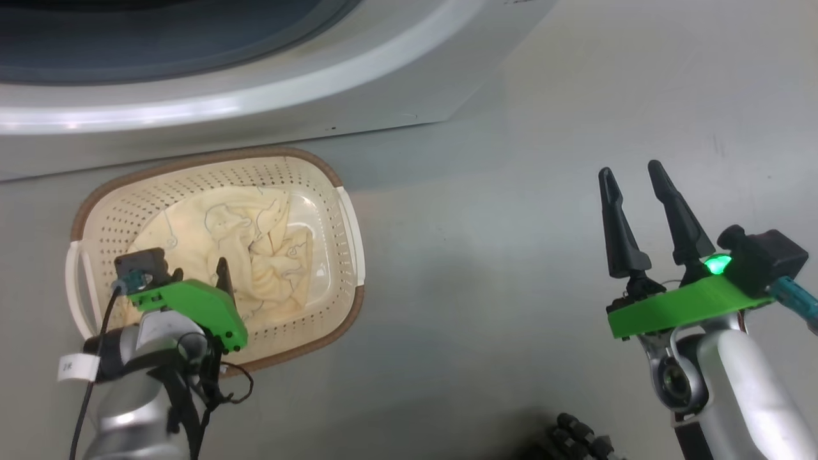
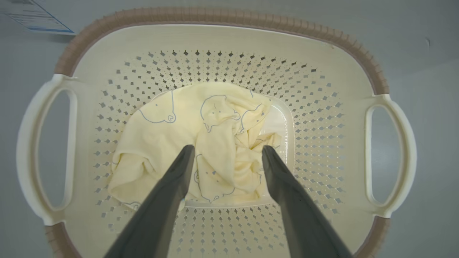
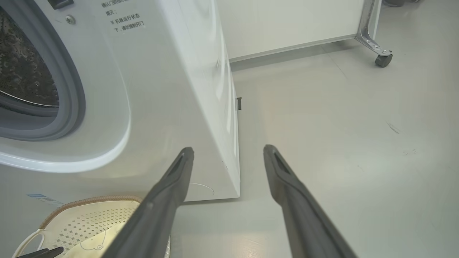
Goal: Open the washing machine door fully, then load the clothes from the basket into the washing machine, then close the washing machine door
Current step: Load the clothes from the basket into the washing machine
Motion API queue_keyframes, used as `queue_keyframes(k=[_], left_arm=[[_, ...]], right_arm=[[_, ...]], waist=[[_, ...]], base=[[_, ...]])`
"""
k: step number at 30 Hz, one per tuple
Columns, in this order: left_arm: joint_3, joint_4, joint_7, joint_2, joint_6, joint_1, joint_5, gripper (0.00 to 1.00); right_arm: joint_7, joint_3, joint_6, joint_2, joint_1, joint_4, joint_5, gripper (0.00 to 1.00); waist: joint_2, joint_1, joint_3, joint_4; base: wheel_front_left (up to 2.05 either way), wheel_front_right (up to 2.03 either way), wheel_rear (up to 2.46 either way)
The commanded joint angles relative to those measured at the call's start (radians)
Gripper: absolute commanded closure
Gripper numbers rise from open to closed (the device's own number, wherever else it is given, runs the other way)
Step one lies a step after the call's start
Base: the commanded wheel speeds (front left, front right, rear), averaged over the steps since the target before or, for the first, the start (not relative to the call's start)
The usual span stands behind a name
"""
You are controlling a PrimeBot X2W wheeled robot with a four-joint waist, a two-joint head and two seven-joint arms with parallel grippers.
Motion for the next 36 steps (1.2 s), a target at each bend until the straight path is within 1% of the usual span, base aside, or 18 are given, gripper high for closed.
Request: queue_keyframes(k=[1,10,15,27,36], left_arm=[[0.034,0.014,0.006,0.030,-0.001,-0.010,-0.019,0.00],[0.060,0.134,0.034,0.037,-0.004,-0.111,-0.061,0.00],[0.069,0.177,0.042,0.032,0.004,-0.160,-0.081,0.00],[0.069,0.210,0.042,0.023,0.003,-0.215,-0.106,0.00],[0.064,0.221,0.035,0.018,0.001,-0.226,-0.116,0.00]], right_arm=[[-0.010,0.022,-0.003,-0.005,-0.012,-0.032,0.007,0.00],[-0.010,0.032,-0.003,-0.016,-0.067,-0.045,0.014,0.00],[-0.010,0.040,-0.003,-0.014,-0.099,-0.051,0.023,0.00],[-0.010,0.036,-0.003,-0.021,-0.133,-0.063,0.029,0.00],[-0.010,0.036,-0.003,-0.022,-0.142,-0.061,0.032,0.00]], waist=[[0.0001,-0.0002,0.034,-0.009],[0.0001,-0.0002,0.139,-0.022],[0.0001,-0.0002,0.205,-0.029],[0.0001,-0.0002,0.287,-0.034],[0.0001,-0.0002,0.308,-0.033]], base=[[0.00,0.00,0.00],[0.00,0.00,0.00],[0.00,0.00,0.00],[0.00,0.00,0.00],[0.00,0.00,0.00]])
